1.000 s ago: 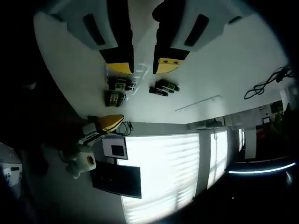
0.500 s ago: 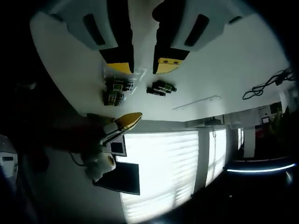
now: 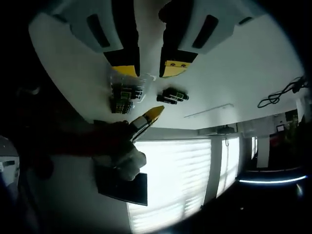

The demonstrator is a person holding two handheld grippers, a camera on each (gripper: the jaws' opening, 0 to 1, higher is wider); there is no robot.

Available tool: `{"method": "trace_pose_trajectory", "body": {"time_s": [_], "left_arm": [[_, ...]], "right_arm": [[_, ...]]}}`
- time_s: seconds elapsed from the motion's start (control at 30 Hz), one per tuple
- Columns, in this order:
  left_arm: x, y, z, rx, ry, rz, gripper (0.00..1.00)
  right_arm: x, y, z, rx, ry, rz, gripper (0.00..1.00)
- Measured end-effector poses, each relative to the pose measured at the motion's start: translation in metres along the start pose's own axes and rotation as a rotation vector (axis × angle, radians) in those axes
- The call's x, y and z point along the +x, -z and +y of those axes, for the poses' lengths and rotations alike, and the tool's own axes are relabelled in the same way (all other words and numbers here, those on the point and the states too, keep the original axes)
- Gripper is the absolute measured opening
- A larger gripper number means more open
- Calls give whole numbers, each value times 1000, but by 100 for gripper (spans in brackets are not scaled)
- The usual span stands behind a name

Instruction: Grip medicine bottles put into box

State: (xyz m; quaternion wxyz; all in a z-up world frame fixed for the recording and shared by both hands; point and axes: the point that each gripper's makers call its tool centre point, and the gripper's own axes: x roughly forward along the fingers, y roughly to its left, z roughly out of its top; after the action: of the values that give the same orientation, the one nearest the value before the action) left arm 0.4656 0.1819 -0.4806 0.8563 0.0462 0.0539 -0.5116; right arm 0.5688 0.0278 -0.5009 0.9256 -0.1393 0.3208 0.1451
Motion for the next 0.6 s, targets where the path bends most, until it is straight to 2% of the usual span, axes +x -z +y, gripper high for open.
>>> {"method": "trace_pose_trajectory", "body": {"time_s": [0.17, 0.33, 0.43, 0.6], "left_arm": [[-1, -3, -1, -2, 3, -12, 11], [0, 1, -3, 2, 7, 0, 11], [0, -1, -5, -1, 12, -4, 11], [2, 5, -5, -5, 16, 9, 11]], "right_arm": [[11, 3, -3, 22, -8, 18, 10], [22, 10, -5, 55, -13, 58, 10], [23, 13, -7, 16, 12, 69, 8], [24, 17, -7, 24, 13, 91, 7]]}}
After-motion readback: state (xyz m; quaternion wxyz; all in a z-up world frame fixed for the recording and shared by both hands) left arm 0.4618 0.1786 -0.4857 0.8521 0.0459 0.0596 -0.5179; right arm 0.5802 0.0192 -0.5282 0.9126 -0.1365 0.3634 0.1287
